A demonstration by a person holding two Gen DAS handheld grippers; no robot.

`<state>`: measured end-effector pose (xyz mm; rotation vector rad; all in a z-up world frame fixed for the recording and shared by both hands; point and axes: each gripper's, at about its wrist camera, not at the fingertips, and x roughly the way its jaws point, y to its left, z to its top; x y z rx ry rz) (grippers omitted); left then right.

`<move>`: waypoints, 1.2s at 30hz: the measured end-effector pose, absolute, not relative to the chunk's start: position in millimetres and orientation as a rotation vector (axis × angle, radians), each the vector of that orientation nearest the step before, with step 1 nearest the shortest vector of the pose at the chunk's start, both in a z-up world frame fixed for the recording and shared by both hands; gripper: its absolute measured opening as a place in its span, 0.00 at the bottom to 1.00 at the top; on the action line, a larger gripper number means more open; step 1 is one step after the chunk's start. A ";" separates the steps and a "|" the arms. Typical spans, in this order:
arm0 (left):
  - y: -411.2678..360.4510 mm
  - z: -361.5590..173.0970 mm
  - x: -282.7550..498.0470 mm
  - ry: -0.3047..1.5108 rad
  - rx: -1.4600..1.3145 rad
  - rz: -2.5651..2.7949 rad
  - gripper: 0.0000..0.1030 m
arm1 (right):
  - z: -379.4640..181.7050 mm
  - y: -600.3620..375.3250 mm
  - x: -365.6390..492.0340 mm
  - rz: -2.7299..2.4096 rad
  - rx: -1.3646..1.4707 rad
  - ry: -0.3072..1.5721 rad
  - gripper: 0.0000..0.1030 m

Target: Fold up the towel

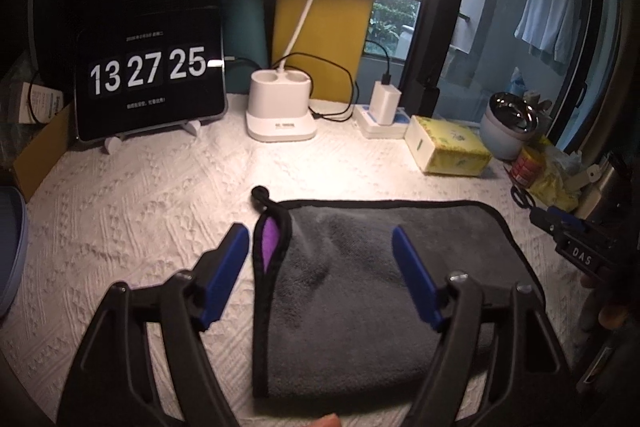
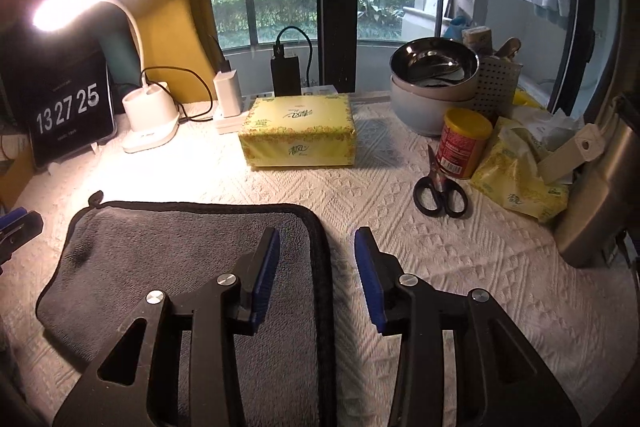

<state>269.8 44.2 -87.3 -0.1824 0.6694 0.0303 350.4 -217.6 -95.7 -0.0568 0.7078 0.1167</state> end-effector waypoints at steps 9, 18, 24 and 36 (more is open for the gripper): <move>45.7 -72.5 231.1 0.630 -0.187 0.029 0.73 | -81.0 -217.8 316.1 0.118 -0.055 0.670 0.40; 44.7 -63.7 194.8 0.603 -0.185 0.029 0.73 | -71.5 -217.4 282.1 0.125 -0.061 0.642 0.40; 40.4 -59.0 171.2 0.587 -0.179 0.024 0.74 | -67.6 -217.1 260.6 0.129 -0.065 0.627 0.40; 33.7 -49.8 127.8 0.542 -0.159 0.015 0.74 | -57.6 -221.9 216.8 0.133 -0.071 0.582 0.40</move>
